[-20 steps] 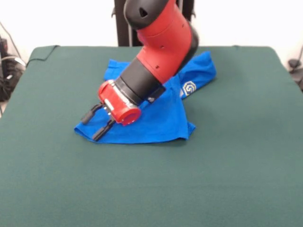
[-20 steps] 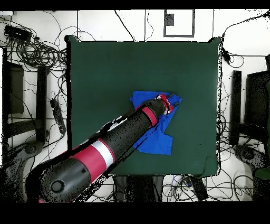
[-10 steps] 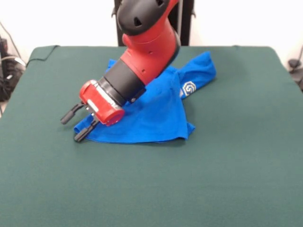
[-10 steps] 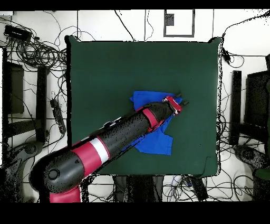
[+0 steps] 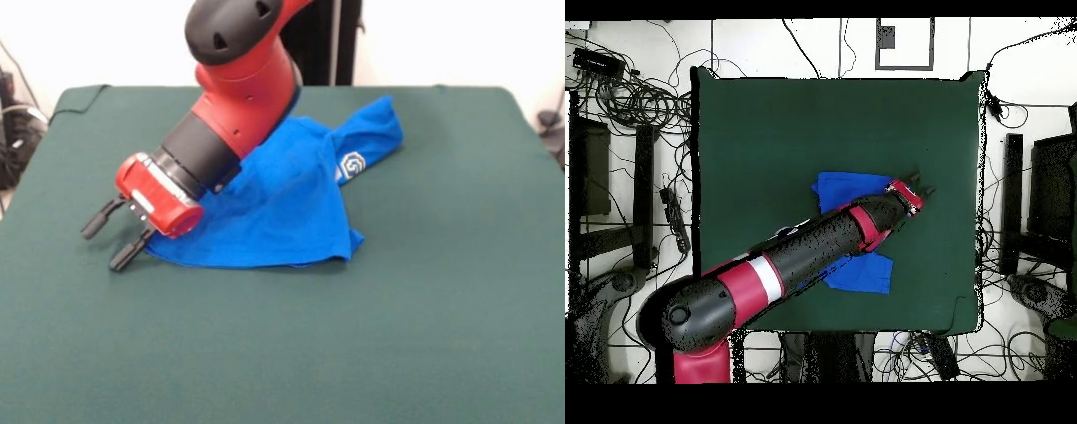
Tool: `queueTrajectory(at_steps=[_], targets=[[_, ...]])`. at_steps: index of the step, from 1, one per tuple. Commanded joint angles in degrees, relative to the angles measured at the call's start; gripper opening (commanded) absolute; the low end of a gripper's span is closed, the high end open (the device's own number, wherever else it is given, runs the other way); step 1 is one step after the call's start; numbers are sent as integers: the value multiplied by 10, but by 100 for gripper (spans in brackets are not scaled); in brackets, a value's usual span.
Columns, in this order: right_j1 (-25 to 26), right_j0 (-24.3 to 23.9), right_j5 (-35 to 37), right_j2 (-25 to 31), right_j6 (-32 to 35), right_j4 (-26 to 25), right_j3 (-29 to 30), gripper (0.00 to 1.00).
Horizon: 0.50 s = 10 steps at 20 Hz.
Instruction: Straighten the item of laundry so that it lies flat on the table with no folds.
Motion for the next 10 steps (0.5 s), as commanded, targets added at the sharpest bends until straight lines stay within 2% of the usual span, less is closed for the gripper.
queueTrajectory(at_steps=[1, 3, 5, 6, 7, 8, 9, 10], targets=[[49, -20, -24, -20, -15, 71, -46, 100], [34, -22, -23, -15, -22, 54, -43, 100], [-42, -23, -6, 69, -41, -34, -37, 100], [-141, -42, 29, 201, -68, -139, -29, 100], [-191, -55, 52, 262, -85, -186, -18, 100], [-267, -80, 87, 357, -110, -243, 8, 100], [-301, -94, 109, 402, -124, -264, 24, 100], [-356, -126, 141, 481, -143, -291, 52, 100]])
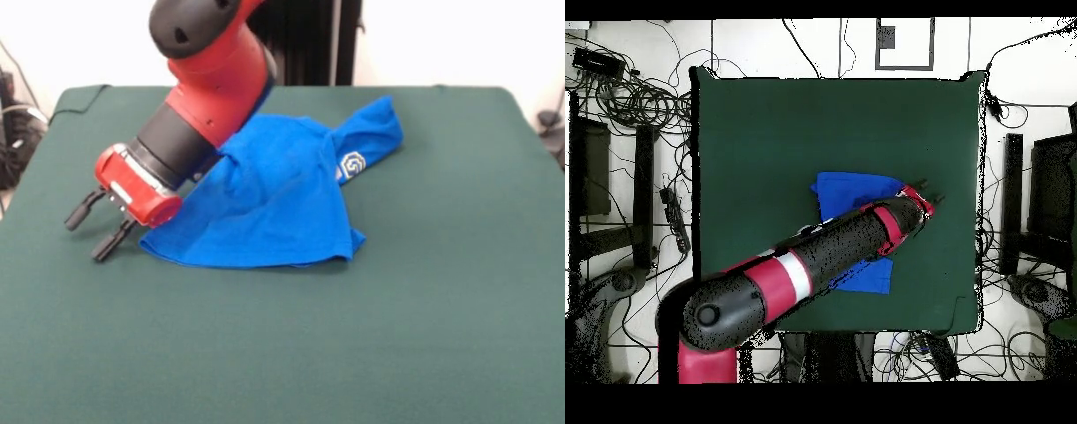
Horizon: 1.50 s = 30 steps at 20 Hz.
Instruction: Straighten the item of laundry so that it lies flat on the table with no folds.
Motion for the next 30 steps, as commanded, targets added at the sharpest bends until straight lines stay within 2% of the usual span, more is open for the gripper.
queueTrajectory(at_steps=[1, 2, 4, 8, 11, 17, 21, 25, 30], targets=[[-304, -97, 156, 428, -145, -178, 65, 100], [-332, -117, 175, 472, -150, -179, 84, 100], [-357, -134, 197, 514, -146, -162, 107, 100], [-369, -116, 229, 514, -103, -111, 119, 100], [-370, -99, 248, 502, -72, -93, 119, 100], [-390, -120, 285, 546, -48, -67, 136, 100], [-377, -87, 322, 512, -8, -44, 119, 100], [-329, -11, 387, 433, 72, -5, 78, 100], [-284, 28, 460, 400, 114, 51, 53, 100]])
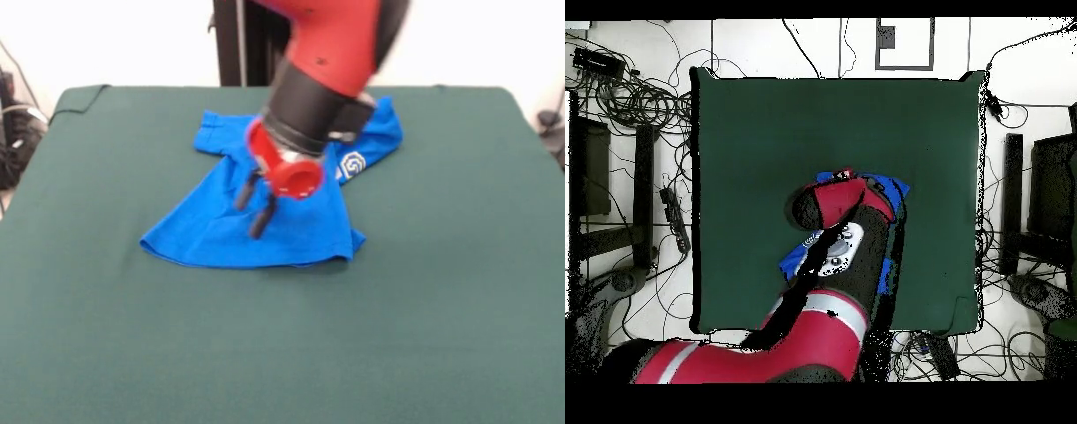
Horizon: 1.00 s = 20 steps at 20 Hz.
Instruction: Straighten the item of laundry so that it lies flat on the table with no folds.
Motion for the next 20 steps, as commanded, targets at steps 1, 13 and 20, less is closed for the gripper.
queueTrajectory(at_steps=[1, 13, 20], targets=[[79, 55, 129, 11, 119, 72, -21, 100], [133, 41, 88, 41, 80, 138, -7, 100], [115, -10, -76, 100, 45, 142, 31, 100]])
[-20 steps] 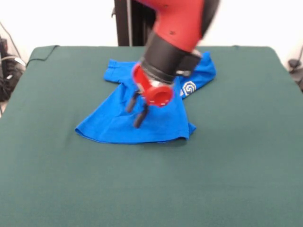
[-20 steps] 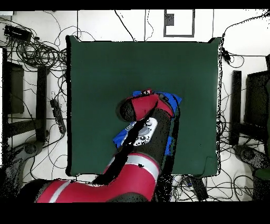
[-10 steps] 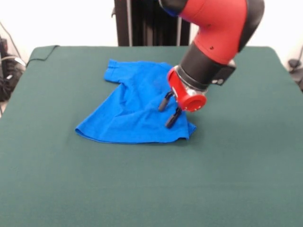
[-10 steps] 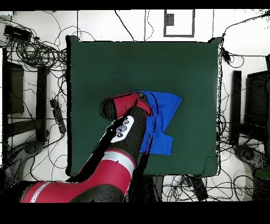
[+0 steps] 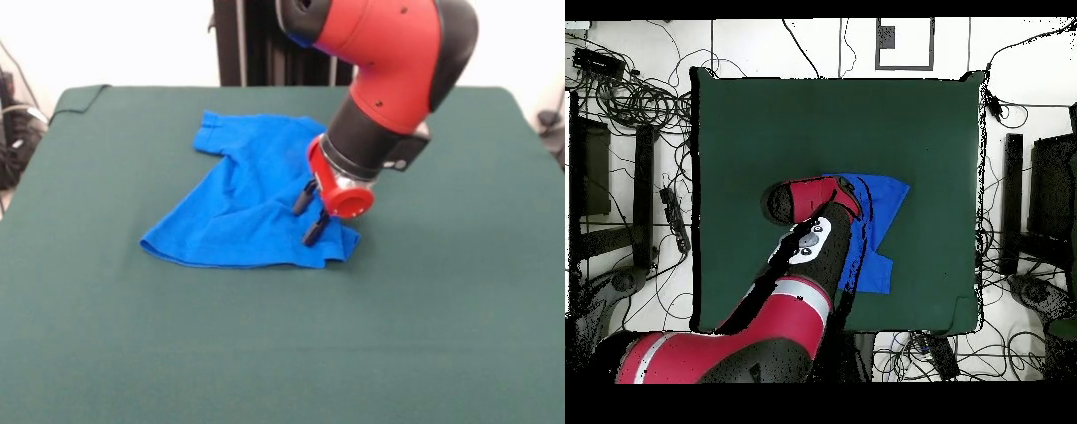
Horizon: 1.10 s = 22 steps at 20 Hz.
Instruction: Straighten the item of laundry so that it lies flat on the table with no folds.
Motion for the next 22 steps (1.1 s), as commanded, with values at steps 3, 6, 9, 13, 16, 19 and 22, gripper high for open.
queueTrajectory(at_steps=[3, 6, 9, 13, 16, 19, 22], targets=[[41, -67, -228, 131, 38, 12, 58, 100], [-5, -152, -315, 227, -26, -43, 92, 100], [-50, -256, -321, 346, -109, -114, 130, 100], [-79, -358, -276, 471, -173, -178, 160, 100], [-98, -355, -248, 469, -159, -206, 155, 100], [-106, -359, -230, 473, -141, -233, 146, 100], [-113, -350, -223, 458, -137, -266, 131, 100]])
